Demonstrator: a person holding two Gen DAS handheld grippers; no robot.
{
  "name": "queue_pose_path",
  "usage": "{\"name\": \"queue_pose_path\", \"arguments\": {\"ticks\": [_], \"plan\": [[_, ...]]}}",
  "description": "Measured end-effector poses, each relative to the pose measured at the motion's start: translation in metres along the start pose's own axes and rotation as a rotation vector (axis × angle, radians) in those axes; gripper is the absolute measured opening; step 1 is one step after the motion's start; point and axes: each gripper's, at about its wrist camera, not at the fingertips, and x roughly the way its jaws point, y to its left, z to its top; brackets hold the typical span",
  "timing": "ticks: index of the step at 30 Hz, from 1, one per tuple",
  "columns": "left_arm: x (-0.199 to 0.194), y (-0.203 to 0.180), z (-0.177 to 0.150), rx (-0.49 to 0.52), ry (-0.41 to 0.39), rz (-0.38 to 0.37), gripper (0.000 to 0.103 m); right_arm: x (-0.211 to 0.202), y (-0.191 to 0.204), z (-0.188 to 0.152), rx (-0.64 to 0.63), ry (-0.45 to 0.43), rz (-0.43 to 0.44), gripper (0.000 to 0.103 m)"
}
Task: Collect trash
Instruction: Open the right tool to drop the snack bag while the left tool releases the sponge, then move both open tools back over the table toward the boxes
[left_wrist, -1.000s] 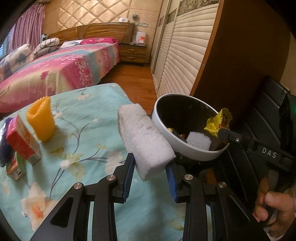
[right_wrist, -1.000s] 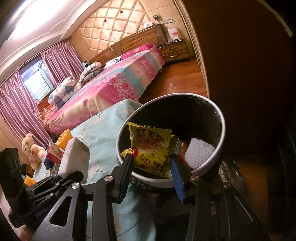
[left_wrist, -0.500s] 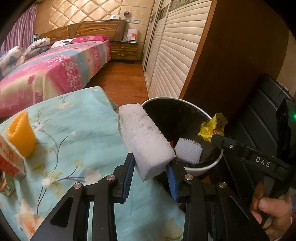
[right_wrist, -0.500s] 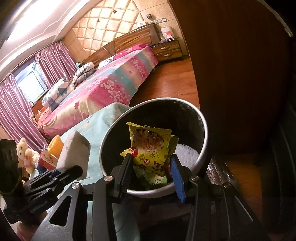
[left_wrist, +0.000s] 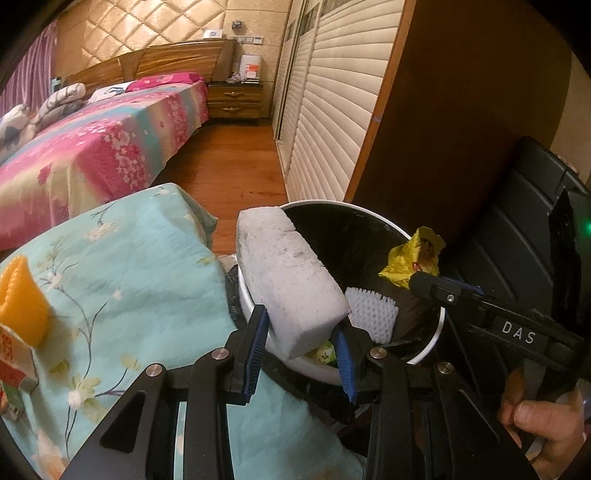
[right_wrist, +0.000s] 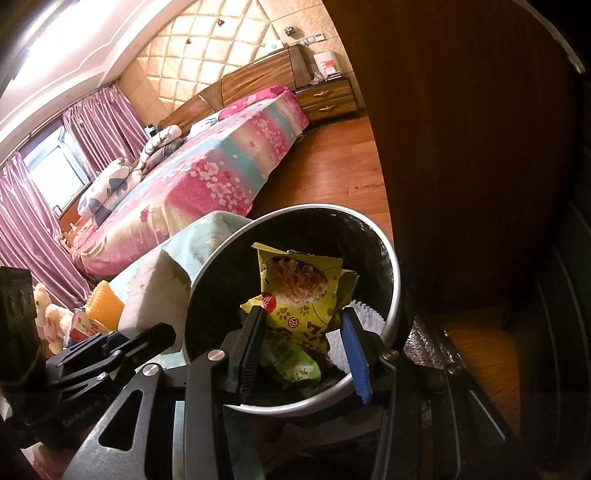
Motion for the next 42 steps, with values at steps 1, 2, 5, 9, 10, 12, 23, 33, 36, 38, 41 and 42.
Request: {"name": "queue_pose_path", "arguments": {"ticks": [1,2,5,9,10,12,23,33,36,38,41,42], "plan": [[0.001,0.0,0.001,-0.001,0.003,-0.002,0.034,0.002,0.0,0.001,-0.002,0.004,-0.002,0.043],[0.003,0.0,0.001,-0.001,0.004,-0.001,0.034,0.004,-0.001,0.003,-0.003,0.007,-0.001,0.043],[0.01,-0.002,0.006,0.01,0.018,0.003,0.035,0.008,-0.001,0.007,-0.005,0.018,-0.001,0.045],[0.018,-0.004,0.011,0.022,0.032,0.006,0.036,0.012,-0.006,0.012,0.001,0.022,-0.004,0.045],[0.02,-0.005,0.013,0.026,0.032,0.004,0.036,0.012,-0.006,0.013,0.001,0.025,-0.004,0.045],[0.023,-0.006,0.015,0.036,0.034,0.004,0.037,0.013,-0.007,0.014,0.0,0.028,-0.005,0.045],[0.018,-0.006,0.007,0.028,0.029,0.032,0.064,0.012,-0.011,0.014,0.032,0.026,0.012,0.058],[-0.017,0.018,-0.027,-0.068,-0.009,0.057,0.064,0.005,0.002,0.007,0.025,0.015,0.04,0.059],[-0.027,0.028,-0.038,-0.095,-0.01,0.07,0.064,0.002,0.011,0.003,0.013,0.007,0.053,0.064],[-0.035,0.035,-0.048,-0.112,-0.008,0.078,0.064,0.001,0.018,-0.001,-0.002,0.005,0.06,0.065],[-0.045,0.045,-0.06,-0.135,-0.007,0.099,0.064,-0.002,0.028,-0.006,-0.016,0.005,0.072,0.065],[-0.047,0.048,-0.064,-0.143,-0.006,0.105,0.064,-0.003,0.031,-0.008,-0.019,0.007,0.077,0.065]]}}
